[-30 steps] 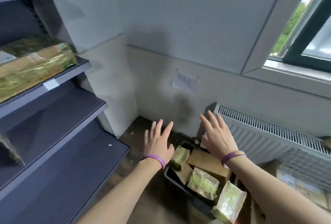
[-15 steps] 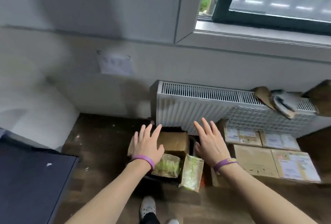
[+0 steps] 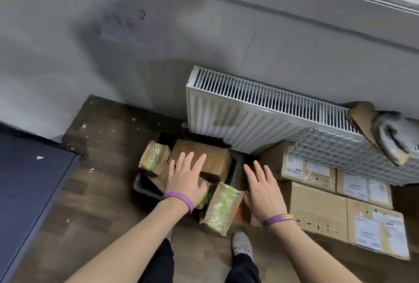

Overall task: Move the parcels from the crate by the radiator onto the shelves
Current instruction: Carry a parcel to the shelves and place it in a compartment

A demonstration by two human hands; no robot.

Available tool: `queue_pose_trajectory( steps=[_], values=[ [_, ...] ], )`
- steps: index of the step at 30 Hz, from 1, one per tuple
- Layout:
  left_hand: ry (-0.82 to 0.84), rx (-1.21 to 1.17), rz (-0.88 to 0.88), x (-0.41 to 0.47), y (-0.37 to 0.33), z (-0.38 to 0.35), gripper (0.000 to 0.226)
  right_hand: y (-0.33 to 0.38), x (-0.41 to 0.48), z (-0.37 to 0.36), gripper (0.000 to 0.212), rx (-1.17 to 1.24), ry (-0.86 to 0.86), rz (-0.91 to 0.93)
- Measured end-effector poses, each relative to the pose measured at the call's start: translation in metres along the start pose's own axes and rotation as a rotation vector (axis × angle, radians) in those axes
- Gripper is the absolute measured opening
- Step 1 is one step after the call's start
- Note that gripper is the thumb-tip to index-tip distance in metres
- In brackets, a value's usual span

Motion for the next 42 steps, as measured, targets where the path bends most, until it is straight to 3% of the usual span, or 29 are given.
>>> queue_pose_trajectory(
  steps=[7, 17, 23, 27, 35, 42],
  values=[
    [-0.063, -0.090, 0.266, -0.014, -0.028, -0.089, 0.071, -0.025, 0.029, -0.055, 0.068, -0.050, 0.034, 0.283],
    [-0.015, -0.198, 0.478, -0.013, 0.000, -0.257, 0.074, -0.021, 0.059, -0.191, 0.068, -0.069, 0.151, 0.416],
    [0.055, -0.265, 0.508, 0.006, 0.022, -0.348, 0.086, -0.007, 0.095, -0.267, 0.075, -0.152, 0.046, 0.413],
    [0.070, -0.309, 0.540, 0.013, 0.024, -0.378, 0.108, 0.000, 0.105, -0.295, 0.082, -0.163, 0.016, 0.470],
    [-0.066, -0.307, 0.521, 0.000, 0.003, -0.359, 0.104, -0.005, 0.088, -0.269, 0.084, 0.006, 0.069, 0.473],
    [-0.234, -0.353, 0.506, -0.061, -0.018, -0.209, 0.103, 0.008, 0.045, -0.119, 0.096, 0.032, 0.018, 0.573]
  ],
)
Point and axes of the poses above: each hand's wrist, its own x-axis towards the middle knuckle, its own z-axis out of the back of the hand, y = z × x, the point moved 5 cm from there along x, towards the middle knuckle, and after that the axes turned 7 degrees about -x, right-handed, at the moved point
